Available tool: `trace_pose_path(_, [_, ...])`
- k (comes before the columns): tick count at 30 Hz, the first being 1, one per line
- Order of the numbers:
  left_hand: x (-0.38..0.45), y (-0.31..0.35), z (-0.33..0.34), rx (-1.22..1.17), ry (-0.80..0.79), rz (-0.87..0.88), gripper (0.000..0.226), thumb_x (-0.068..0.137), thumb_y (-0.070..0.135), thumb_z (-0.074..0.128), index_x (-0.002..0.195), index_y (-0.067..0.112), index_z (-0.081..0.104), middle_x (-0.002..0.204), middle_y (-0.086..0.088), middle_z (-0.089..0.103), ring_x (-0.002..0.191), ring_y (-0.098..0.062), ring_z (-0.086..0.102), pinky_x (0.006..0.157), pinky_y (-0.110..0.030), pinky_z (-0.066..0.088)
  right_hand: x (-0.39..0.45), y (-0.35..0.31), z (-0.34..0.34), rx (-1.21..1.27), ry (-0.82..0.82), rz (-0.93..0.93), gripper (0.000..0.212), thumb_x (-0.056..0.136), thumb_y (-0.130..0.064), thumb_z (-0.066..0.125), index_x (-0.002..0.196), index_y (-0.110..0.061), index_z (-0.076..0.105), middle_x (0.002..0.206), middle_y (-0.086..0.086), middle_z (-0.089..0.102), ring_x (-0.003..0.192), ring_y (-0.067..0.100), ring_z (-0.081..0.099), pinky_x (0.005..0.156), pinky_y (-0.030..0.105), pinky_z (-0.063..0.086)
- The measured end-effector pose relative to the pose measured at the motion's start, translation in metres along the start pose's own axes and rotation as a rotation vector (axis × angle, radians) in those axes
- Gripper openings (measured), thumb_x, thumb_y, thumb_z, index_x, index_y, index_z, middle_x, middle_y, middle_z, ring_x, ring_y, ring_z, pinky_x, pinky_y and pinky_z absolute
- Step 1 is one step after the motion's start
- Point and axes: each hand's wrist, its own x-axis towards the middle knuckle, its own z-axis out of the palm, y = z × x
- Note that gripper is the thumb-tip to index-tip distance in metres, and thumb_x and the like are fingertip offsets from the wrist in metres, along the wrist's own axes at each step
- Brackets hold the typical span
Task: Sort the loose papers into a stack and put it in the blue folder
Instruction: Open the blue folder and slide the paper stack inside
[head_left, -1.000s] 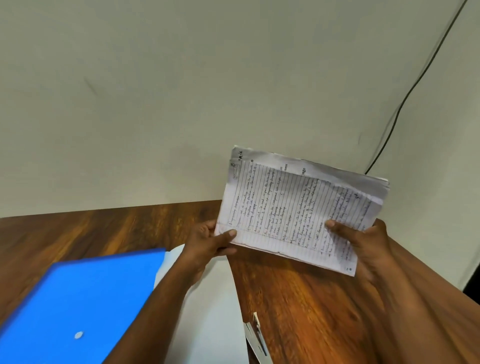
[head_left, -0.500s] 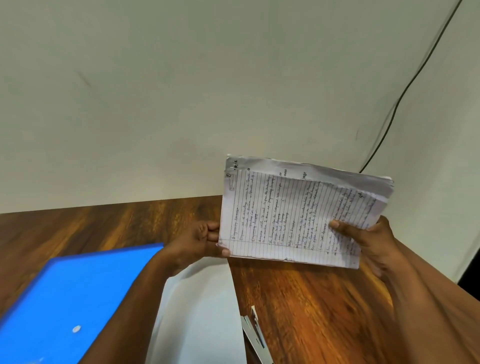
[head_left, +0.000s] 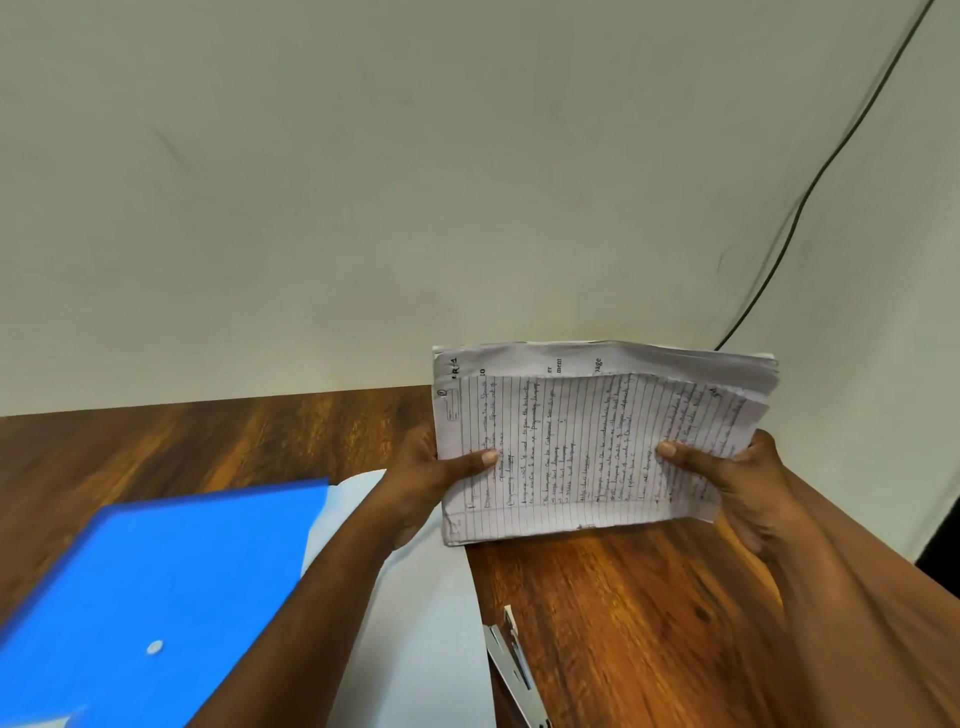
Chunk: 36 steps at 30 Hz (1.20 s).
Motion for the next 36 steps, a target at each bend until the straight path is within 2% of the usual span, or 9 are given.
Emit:
trace_pose_path(3, [0.002,-0.01,0.002,0.039,0.047,0.008,0.028,0.091,0.008,0.075,0.119,0.012,0.069,0.113,-0.007,0.08,0.105,-0.027,0.077,0.09,-0.043,0.063,0.0,0.0,0.001,-0.024,0.007,-0.002,0.052,0.062,-0.011,0.088,0.111,-0.008,0.072,0.104,0.007,0.081,0.1,0.027,0.078,0.076,0.036,0.066])
trace_pose_path(7, [0.003,-0.01,0.008,0.1,0.16,0.068,0.016,0.093,0.016,0.075,0.109,0.016,0.071,0.101,0.002,0.082,0.094,-0.019,0.079,0.073,-0.028,0.064,0.001,0.004,0.005,0.001,0.028,-0.01,0.054,0.066,-0.006,0.085,0.118,-0.005,0.071,0.109,0.009,0.08,0.101,0.028,0.078,0.081,0.04,0.065])
trace_pose_path(12, [0.004,-0.013,0.024,0.129,0.254,0.133,0.013,0.093,0.02,0.076,0.106,0.022,0.073,0.093,0.015,0.08,0.086,-0.008,0.078,0.062,-0.018,0.058,0.004,0.002,0.011,0.025,0.098,-0.063,0.052,0.063,-0.015,0.087,0.112,-0.01,0.073,0.107,0.003,0.081,0.097,0.021,0.079,0.075,0.03,0.065])
trace_pose_path(16, [0.003,-0.034,0.033,0.141,0.273,0.054,0.029,0.092,0.028,0.078,0.117,0.017,0.07,0.109,0.003,0.078,0.094,-0.017,0.079,0.071,-0.03,0.065,0.004,0.015,0.013,-0.012,0.12,-0.024,0.043,0.068,-0.014,0.085,0.109,-0.016,0.073,0.1,-0.004,0.081,0.097,0.02,0.078,0.076,0.032,0.064])
trace_pose_path(20, [0.003,-0.047,0.034,0.131,0.247,-0.042,0.043,0.09,0.031,0.081,0.127,0.018,0.063,0.119,-0.007,0.072,0.098,-0.023,0.078,0.081,-0.046,0.067,0.002,0.028,0.013,-0.011,0.099,0.072,0.041,0.075,-0.006,0.084,0.112,-0.02,0.072,0.108,0.0,0.081,0.103,0.023,0.077,0.092,0.045,0.059])
trace_pose_path(26, [0.005,-0.039,0.027,0.109,0.241,0.005,0.035,0.094,0.026,0.077,0.127,0.02,0.066,0.115,-0.004,0.075,0.094,-0.021,0.079,0.08,-0.045,0.067,0.004,0.027,0.014,-0.019,0.113,0.05,0.039,0.078,-0.003,0.084,0.111,-0.02,0.073,0.11,0.003,0.08,0.103,0.023,0.077,0.09,0.045,0.061])
trace_pose_path(30, [0.003,-0.048,0.027,0.138,0.245,-0.043,0.033,0.094,0.026,0.077,0.122,0.025,0.062,0.117,-0.006,0.069,0.096,-0.024,0.076,0.077,-0.037,0.067,-0.001,0.037,0.017,-0.033,0.088,0.143,0.063,0.062,-0.021,0.097,0.119,-0.018,0.071,0.114,0.004,0.079,0.105,0.025,0.077,0.09,0.046,0.063])
trace_pose_path(33, [0.008,-0.045,0.025,0.14,0.241,-0.035,0.033,0.093,0.028,0.078,0.123,0.023,0.064,0.117,-0.007,0.071,0.098,-0.025,0.076,0.081,-0.044,0.067,0.003,0.036,0.014,0.004,0.108,0.133,0.048,0.074,-0.006,0.087,0.117,-0.019,0.071,0.117,0.006,0.079,0.106,0.025,0.076,0.095,0.048,0.059])
trace_pose_path(36, [0.005,-0.048,0.025,0.125,0.225,-0.086,0.042,0.092,0.028,0.079,0.13,0.019,0.062,0.12,-0.009,0.071,0.101,-0.027,0.076,0.084,-0.05,0.066,0.0,0.039,0.015,-0.016,0.11,0.162,0.046,0.072,-0.011,0.087,0.114,-0.021,0.072,0.115,0.006,0.079,0.104,0.024,0.077,0.093,0.046,0.059])
